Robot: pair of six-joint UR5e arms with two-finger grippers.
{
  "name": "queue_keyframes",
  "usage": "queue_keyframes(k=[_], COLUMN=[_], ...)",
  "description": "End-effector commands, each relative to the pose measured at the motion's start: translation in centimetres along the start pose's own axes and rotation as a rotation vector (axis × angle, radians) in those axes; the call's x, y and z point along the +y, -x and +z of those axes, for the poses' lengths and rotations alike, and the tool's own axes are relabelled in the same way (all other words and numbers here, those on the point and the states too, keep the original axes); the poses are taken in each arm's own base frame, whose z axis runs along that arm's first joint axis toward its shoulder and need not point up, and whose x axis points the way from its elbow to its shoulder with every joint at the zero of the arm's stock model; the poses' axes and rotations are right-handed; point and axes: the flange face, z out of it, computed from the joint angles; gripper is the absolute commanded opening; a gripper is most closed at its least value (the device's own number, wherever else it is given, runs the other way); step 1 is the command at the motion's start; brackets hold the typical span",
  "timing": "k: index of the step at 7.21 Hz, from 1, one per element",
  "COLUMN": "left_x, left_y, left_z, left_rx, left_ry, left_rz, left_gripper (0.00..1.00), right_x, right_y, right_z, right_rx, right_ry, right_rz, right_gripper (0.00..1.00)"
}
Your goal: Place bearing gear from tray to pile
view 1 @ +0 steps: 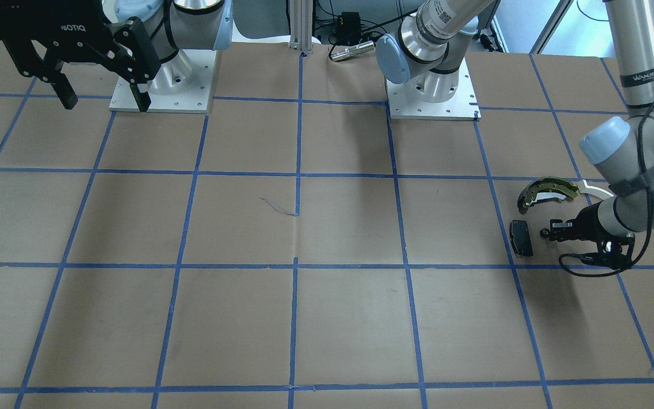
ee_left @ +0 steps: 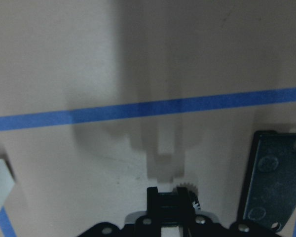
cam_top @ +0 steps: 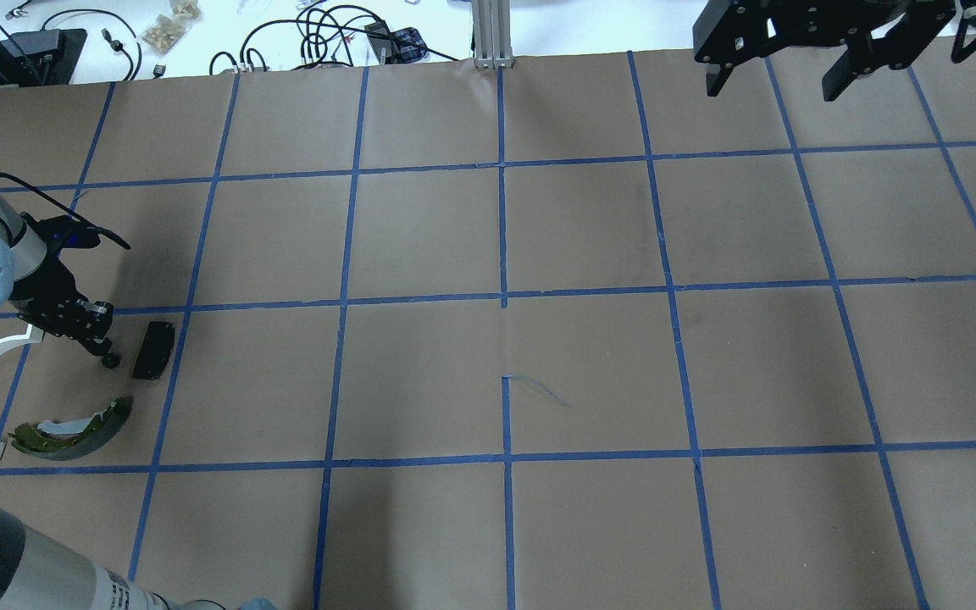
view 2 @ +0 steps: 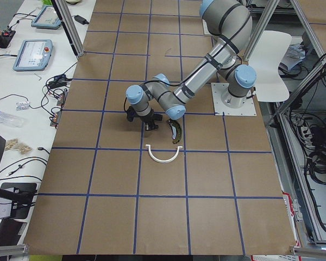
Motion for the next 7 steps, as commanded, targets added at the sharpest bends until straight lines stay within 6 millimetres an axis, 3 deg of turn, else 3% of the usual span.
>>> queue_keyframes(k=[1, 2, 3, 4, 6, 7], left_x=[0.8, 0.8, 0.8, 0.8, 1.2, 1.2], left_y=[0.1, 0.2, 0.0, -0.1, 0.0, 0.6], left_z=[1.0, 1.2, 1.3, 0.9, -1.2, -4.3], left_rx=[-0.074, -0.074, -0.053, -0.055, -0.056, -0.061], left_ry=[0.018, 0.022, 0.018, 0.019, 0.018, 0.013], left_rz=[0.015, 0.014, 0.015, 0.015, 0.014, 0.015], left_gripper=[0.00, 0.00, 0.92, 1.00, 1.00, 1.00], right_x=[1.1, 1.2, 1.4, 0.7, 0.5, 0.4], right_y=[-0.1, -0.1, -0.2, -0.2, -0.2, -0.2], right_z=[2.3, 4.1, 5.0, 4.6, 4.5, 4.5], right_rx=[0.003, 0.004, 0.005, 0.005, 0.004, 0.006], right_ry=[0.085, 0.113, 0.125, 0.073, 0.050, 0.050], right_rz=[0.008, 0.008, 0.013, 0.003, -0.002, -0.004], right_gripper=[1.00, 1.00, 1.00, 1.00, 1.00, 1.00])
